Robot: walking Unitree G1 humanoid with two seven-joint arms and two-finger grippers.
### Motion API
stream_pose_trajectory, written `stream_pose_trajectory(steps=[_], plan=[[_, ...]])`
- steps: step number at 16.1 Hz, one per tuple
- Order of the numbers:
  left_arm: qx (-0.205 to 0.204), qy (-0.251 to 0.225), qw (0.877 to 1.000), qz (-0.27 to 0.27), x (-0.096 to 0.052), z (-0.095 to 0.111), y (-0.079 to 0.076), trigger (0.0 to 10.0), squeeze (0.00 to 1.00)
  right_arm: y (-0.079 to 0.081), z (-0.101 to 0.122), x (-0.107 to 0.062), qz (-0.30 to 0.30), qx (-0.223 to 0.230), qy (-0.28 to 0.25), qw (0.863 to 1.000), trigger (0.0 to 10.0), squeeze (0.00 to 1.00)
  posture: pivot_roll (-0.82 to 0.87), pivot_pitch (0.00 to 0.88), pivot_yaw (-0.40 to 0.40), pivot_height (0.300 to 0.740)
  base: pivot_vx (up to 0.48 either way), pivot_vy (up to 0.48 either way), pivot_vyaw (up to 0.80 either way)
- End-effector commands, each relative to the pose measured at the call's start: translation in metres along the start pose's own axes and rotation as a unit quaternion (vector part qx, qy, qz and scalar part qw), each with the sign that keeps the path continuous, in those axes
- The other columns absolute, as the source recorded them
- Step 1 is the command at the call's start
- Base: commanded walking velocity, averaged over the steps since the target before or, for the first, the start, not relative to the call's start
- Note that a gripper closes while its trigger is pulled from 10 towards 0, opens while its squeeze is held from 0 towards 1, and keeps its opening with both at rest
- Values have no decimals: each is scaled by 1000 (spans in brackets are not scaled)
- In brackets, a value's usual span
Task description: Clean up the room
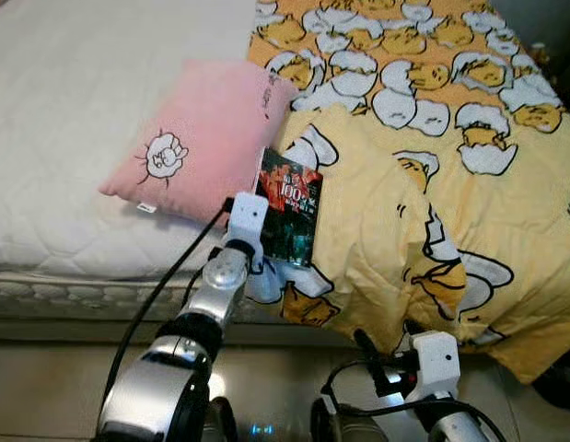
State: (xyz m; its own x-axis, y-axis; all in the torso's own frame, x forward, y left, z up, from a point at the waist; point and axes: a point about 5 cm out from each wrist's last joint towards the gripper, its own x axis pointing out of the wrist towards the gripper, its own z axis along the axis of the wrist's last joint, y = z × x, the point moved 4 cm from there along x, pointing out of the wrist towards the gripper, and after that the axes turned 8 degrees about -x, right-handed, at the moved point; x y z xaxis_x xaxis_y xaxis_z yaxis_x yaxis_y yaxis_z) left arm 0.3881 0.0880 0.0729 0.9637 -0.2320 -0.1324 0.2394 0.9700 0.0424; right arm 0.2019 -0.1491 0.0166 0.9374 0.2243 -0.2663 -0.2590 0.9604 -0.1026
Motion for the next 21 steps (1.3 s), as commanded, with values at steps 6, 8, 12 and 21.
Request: stream_pose_trajectory(steps=[6, 8, 12, 21], plan=[[0, -9, 1000, -6, -12, -10, -7, 10000, 0, -1, -2, -3, 11, -9, 14, 1000, 10000, 0, -195, 203, -35, 740, 0, 0, 0], [15, -25, 1000, -1, -15, -7, -7, 10000, 0, 0, -3, -4, 12, -10, 15, 1000, 10000, 0, -192, 203, -35, 740, 0, 0, 0], [83, -67, 994, 31, -20, 4, 3, 10000, 0, 1, -2, -4, 14, -9, 17, 1000, 10000, 0, -190, 208, -33, 740, 0, 0, 0], [69, -61, 996, -2, -29, -7, -22, 10000, 0, 2, -6, -8, 8, -5, 23, 1000, 10000, 0, -198, 221, -23, 740, 0, 0, 0]])
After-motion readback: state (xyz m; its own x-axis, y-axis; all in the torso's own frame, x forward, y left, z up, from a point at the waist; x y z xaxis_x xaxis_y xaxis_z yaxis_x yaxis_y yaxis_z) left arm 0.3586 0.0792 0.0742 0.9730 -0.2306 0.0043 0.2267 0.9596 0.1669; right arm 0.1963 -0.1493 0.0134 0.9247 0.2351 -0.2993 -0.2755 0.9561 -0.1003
